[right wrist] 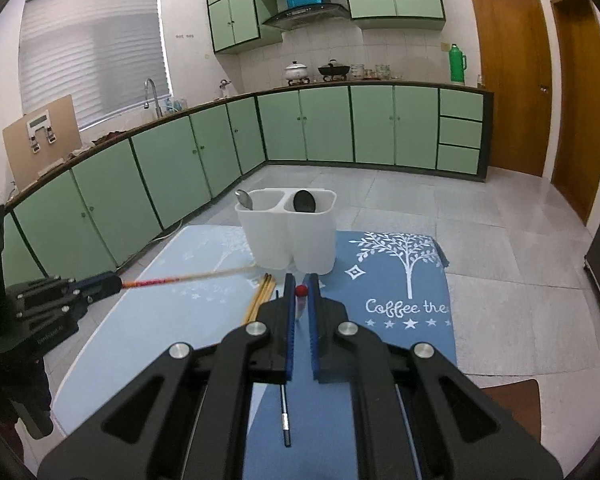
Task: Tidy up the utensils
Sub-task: 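Lift both chopsticks and lower them into the white utensil holder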
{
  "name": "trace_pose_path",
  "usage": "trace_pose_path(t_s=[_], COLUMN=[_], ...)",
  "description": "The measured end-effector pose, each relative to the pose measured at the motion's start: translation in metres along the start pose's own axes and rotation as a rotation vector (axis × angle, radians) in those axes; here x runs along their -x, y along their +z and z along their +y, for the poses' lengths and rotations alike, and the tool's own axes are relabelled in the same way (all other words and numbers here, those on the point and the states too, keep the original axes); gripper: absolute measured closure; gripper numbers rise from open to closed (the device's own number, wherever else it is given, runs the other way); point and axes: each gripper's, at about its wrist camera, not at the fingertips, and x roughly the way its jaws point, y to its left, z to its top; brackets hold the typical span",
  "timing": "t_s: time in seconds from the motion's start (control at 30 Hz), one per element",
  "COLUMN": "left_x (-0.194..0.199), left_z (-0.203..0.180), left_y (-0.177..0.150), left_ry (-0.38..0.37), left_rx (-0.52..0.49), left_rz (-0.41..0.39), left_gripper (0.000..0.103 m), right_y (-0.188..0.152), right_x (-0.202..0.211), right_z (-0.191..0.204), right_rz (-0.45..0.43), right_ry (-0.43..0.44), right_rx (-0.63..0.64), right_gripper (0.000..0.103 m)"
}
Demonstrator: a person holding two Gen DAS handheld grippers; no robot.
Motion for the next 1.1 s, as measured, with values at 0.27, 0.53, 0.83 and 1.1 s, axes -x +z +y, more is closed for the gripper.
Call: trace_pose_path(t_s=[0.27, 0.53, 0.83, 1.1], left_x=[-0.036, 0.007, 0.021, 0.027], left_z=[0.022, 0.018, 0.024, 0.025], left_y=[-0.055, -0.011, 0.014, 0.015], left_ry=[-0.007, 0.026, 0.036, 0.021], left_rx=[0.114, 0.076, 0.058, 0.055], left_rz=[0.07, -0.089, -0.104, -0.116], left_gripper=[0.097, 0.097, 0.097, 0.097], right_y=[-0.059, -0.032, -0.004, 0.005], right_x=[0.017, 0.02, 0.015, 0.018], right_z=[0.003, 0.0, 0.003, 0.0], right_rz=[0.044, -0.029, -0.065, -0.079], right_ry=[-0.067, -0.043, -0.022, -0.032], right_rx=[-0.012, -0.007, -0.011, -0.008], right_gripper=[0.097, 0.098, 0.098, 0.098])
